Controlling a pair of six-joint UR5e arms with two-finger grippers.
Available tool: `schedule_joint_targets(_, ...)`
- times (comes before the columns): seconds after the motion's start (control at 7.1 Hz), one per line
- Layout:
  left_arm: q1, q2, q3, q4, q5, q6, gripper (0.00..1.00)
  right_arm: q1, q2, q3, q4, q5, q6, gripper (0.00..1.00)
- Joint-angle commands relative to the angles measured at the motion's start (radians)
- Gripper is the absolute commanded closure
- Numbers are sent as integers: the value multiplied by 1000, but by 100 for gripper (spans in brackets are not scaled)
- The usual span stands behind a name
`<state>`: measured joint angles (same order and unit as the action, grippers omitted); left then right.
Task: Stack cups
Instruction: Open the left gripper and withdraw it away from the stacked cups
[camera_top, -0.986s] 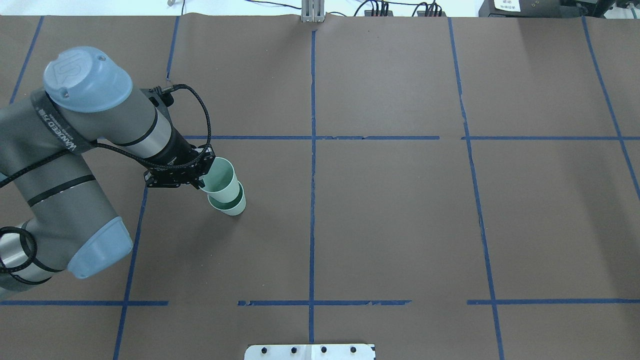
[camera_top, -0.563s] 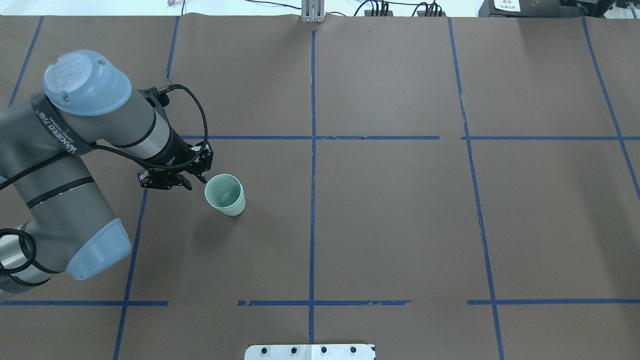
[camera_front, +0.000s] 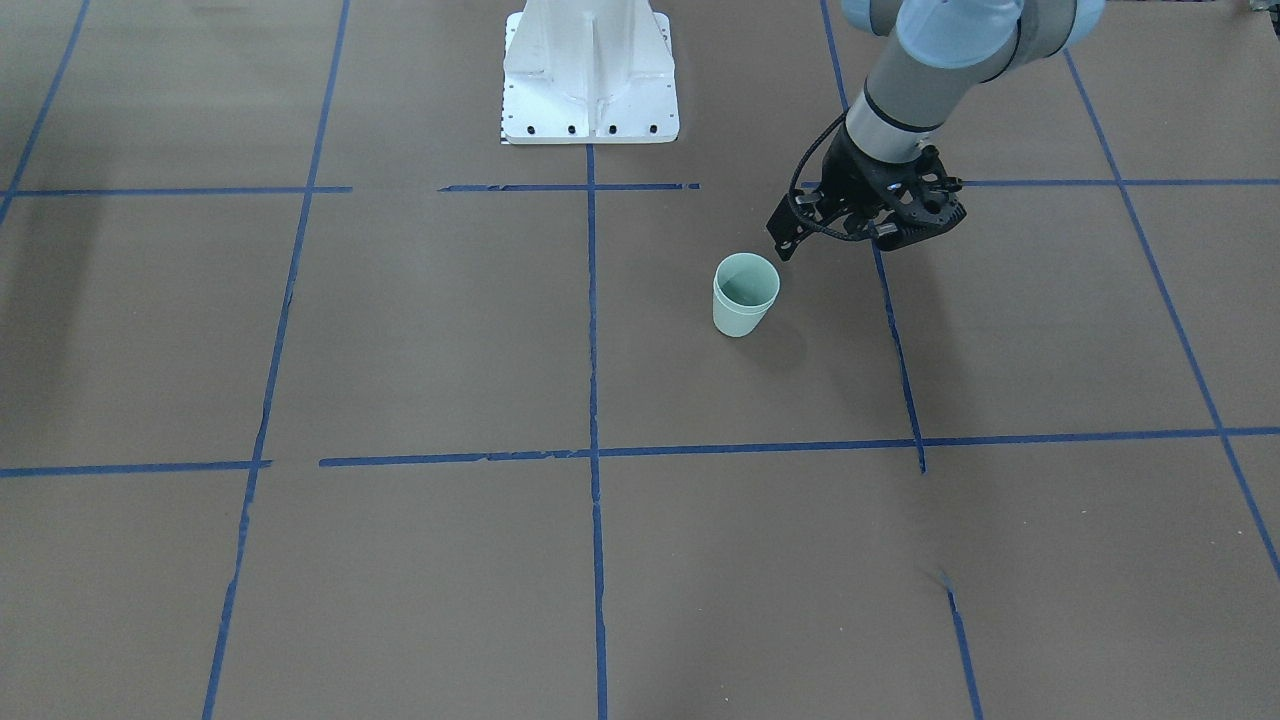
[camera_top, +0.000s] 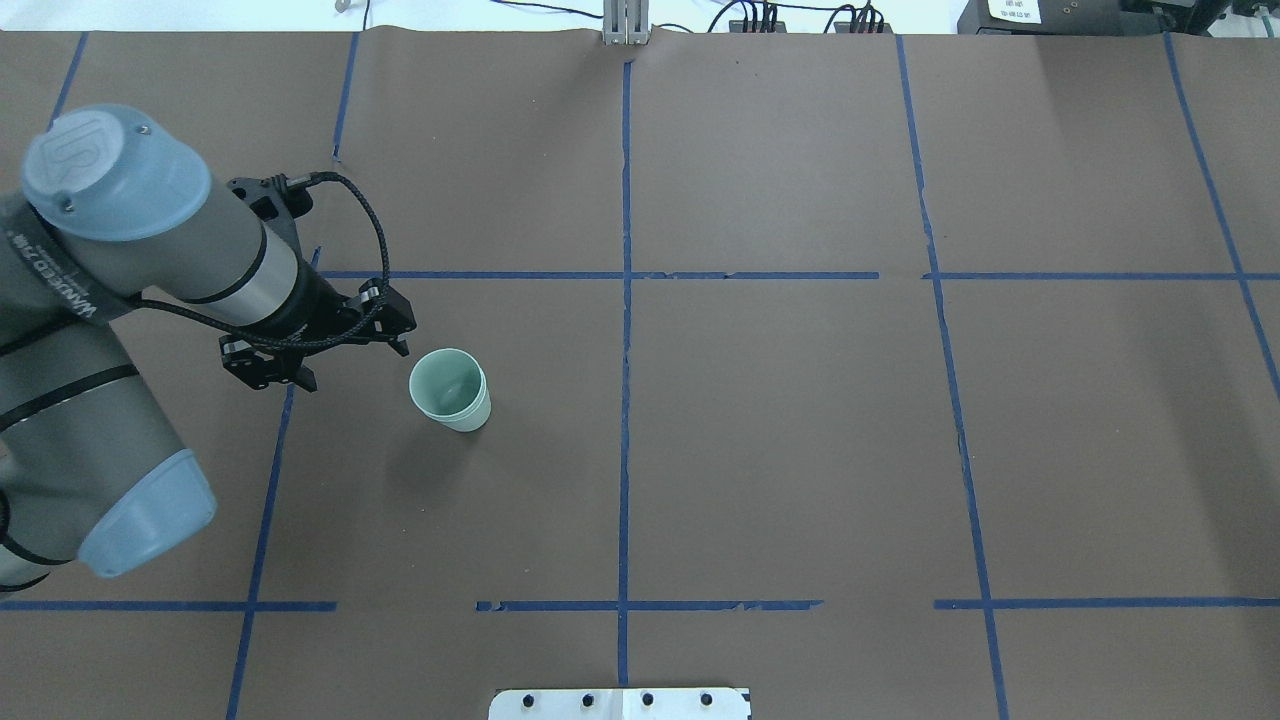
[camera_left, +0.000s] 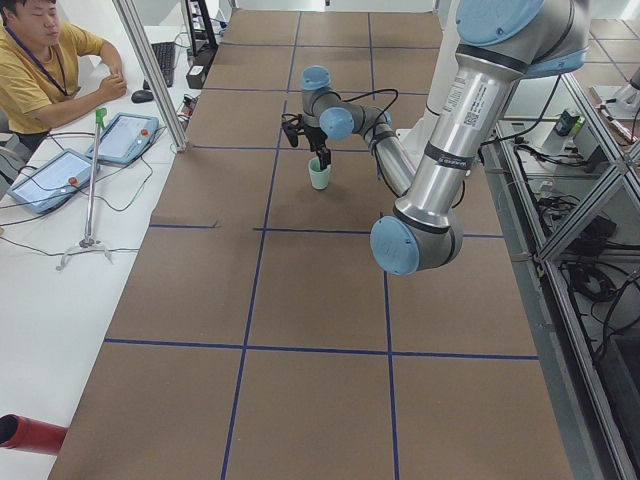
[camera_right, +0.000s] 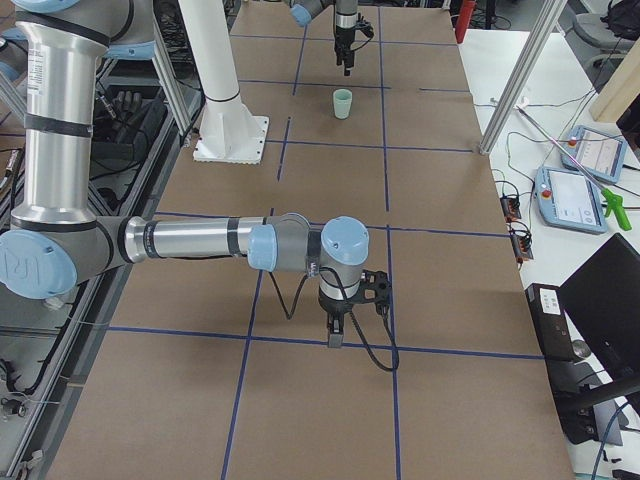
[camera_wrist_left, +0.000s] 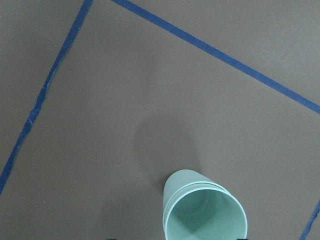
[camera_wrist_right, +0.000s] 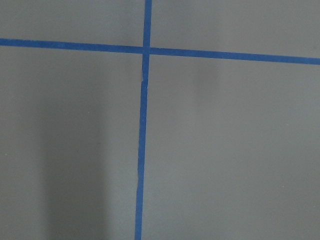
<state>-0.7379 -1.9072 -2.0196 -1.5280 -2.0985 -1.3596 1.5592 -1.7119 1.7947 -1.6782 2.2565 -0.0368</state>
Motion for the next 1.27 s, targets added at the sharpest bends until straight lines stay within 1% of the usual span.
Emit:
schedule_joint_targets(0.0,-172,158,-24,-4,-33,388,0,1,0,0,0,0,0,0)
schedule_joint_targets(0.14,-273,245,-18,-3,-99,629,0,-1,0,0,0,0,0,0)
schedule_joint_targets(0.28,-398,317,-4,-3,-106,865,0,-1,0,0,0,0,0,0)
schedule_joint_targets(0.42,-516,382,34,-3,-124,1106,0,1,0,0,0,0,0,0)
schedule_joint_targets(0.56,-629,448,73,-3,-152,1277,0,1,0,0,0,0,0,0)
schedule_joint_targets(0.7,-731,486,129,-3,-155,1353,0,1,0,0,0,0,0,0)
schedule_joint_targets(0.85,-811,496,201,-4,-155,1458,0,-1,0,0,0,0,0,0)
schedule_joint_targets(0.99,-878,499,238,2,-155,1561,0,1,0,0,0,0,0,0)
schedule_joint_targets(1.13,-894,528,240,8,-155,1561,0,1,0,0,0,0,0,0)
